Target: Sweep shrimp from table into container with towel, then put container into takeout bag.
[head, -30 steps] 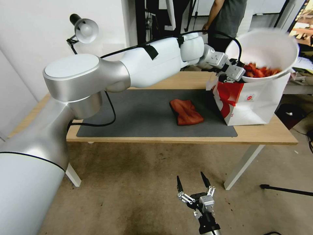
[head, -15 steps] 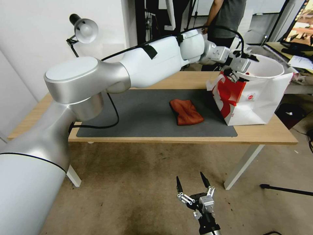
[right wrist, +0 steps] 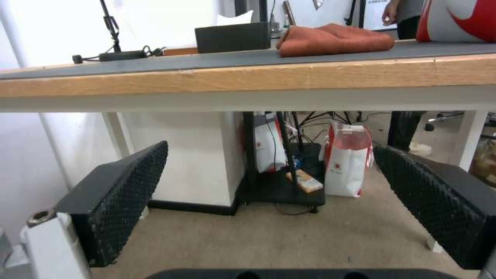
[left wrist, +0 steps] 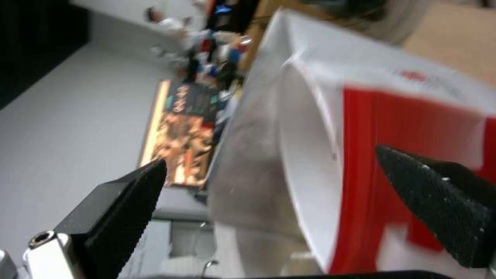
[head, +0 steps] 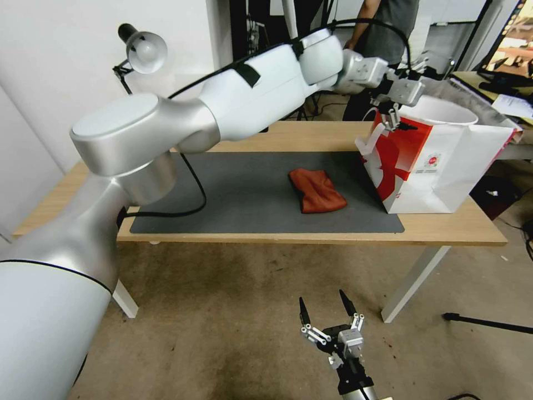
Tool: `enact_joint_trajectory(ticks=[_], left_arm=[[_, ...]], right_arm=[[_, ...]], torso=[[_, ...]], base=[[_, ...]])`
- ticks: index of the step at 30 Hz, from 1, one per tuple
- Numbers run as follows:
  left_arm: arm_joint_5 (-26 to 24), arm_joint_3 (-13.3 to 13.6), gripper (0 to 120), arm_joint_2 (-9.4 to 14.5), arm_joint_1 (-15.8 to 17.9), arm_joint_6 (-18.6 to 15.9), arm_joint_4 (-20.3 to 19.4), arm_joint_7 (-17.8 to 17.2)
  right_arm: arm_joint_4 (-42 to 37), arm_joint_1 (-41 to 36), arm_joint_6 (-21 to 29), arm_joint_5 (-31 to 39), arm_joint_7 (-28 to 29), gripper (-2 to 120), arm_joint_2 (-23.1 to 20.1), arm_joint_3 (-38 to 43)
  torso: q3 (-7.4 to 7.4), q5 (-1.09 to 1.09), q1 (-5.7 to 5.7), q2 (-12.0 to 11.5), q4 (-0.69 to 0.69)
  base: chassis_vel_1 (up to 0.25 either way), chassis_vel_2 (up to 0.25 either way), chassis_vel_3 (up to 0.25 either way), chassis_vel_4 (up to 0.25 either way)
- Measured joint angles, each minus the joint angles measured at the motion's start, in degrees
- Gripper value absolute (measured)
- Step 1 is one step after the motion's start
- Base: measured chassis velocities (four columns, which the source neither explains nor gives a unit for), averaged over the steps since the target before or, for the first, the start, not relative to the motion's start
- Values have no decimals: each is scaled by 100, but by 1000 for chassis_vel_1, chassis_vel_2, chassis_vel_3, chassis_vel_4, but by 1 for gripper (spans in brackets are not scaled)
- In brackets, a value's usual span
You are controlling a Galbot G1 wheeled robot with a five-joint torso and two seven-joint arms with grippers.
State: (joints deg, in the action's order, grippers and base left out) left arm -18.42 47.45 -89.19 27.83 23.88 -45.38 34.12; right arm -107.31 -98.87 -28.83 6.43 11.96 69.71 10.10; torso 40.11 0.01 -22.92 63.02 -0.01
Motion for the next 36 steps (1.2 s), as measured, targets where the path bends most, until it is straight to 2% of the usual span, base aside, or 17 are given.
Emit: enact_joint_trajectory(ticks=[4,7,8,12,14,15,16,18,20,21,24,27,28,31,32,34,36], left_arm=[[121,-311,100,281,-305,-38,-102,-411],[136,-752,100,995,-858,-256,-639,-1037],[136,-752,100,995,-858,-256,-639,-1037],[80,-1003,100,1778,-1383,-731,-1485,-1669],[-243,-1152,100,2411,-1787,-1341,-2305,-2193],[-243,-1152,100,2411,-1787,-1341,-2305,-2193],[-485,-1246,100,2766,-2064,-1743,-2914,-2669],[-584,-1294,100,2921,-2185,-1899,-3173,-2928],[-909,-1671,100,3510,-2835,-2370,-4116,-3933],[-909,-1671,100,3510,-2835,-2370,-4116,-3933],[-1414,-2485,100,4143,-4032,-2934,-5298,-5052],[-1516,-2991,100,4337,-4713,-3154,-5831,-5477],[-1516,-2991,100,4337,-4713,-3154,-5831,-5477],[-1088,-3860,100,4613,-5963,-3254,-6367,-5801],[-1088,-3860,100,4613,-5963,-3254,-6367,-5801],[-859,-4644,100,4688,-6917,-3425,-6685,-5945],[-734,-5020,100,4703,-7384,-3474,-6831,-6018]], right_arm=[[107,162,64,97,21,100,-55,-42],[237,384,148,228,72,100,-141,-91],[237,384,148,228,72,100,-141,-91],[221,385,166,263,83,100,-187,-79],[171,360,167,264,84,100,-207,-69],[171,360,167,264,84,100,-207,-69],[134,339,168,264,83,100,-208,-67],[120,329,168,264,84,100,-209,-65],[64,311,167,261,82,100,-194,-63],[64,311,167,261,82,100,-194,-63],[12,298,163,254,81,100,-187,-72],[-18,251,157,243,79,100,-186,-83],[-18,251,157,243,79,100,-186,-83],[-83,179,126,232,72,100,-173,-81],[-83,179,126,232,72,100,-173,-81],[-140,131,104,227,66,100,-170,-78],[-169,100,80,218,66,100,-169,-70]], torso=[[1,-2,0,-1,2],[1,-3,-1,-1,2],[1,-3,-1,-1,2],[0,-5,0,-1,1],[0,-4,-1,-1,5],[0,-4,-1,-1,5],[0,-6,0,-1,6],[0,-6,0,-1,3],[-2,1,1,1,-2],[-2,1,1,1,-2],[-1,2,1,1,6],[-1,-9,0,1,1],[-1,-9,0,1,1],[-1,-5,1,1,0],[-1,-5,1,1,0],[-1,1,1,1,2],[-1,-1,1,1,2]], base=[[0,0,0,0],[0,0,0,0],[0,0,0,0],[0,0,0,0],[0,0,0,0],[0,0,0,0],[0,0,0,0],[0,0,0,0],[0,0,0,0],[0,0,0,0],[0,0,0,0],[0,0,0,0],[0,0,0,0],[0,0,0,0],[0,0,0,0],[0,0,0,0],[0,0,0,0]])
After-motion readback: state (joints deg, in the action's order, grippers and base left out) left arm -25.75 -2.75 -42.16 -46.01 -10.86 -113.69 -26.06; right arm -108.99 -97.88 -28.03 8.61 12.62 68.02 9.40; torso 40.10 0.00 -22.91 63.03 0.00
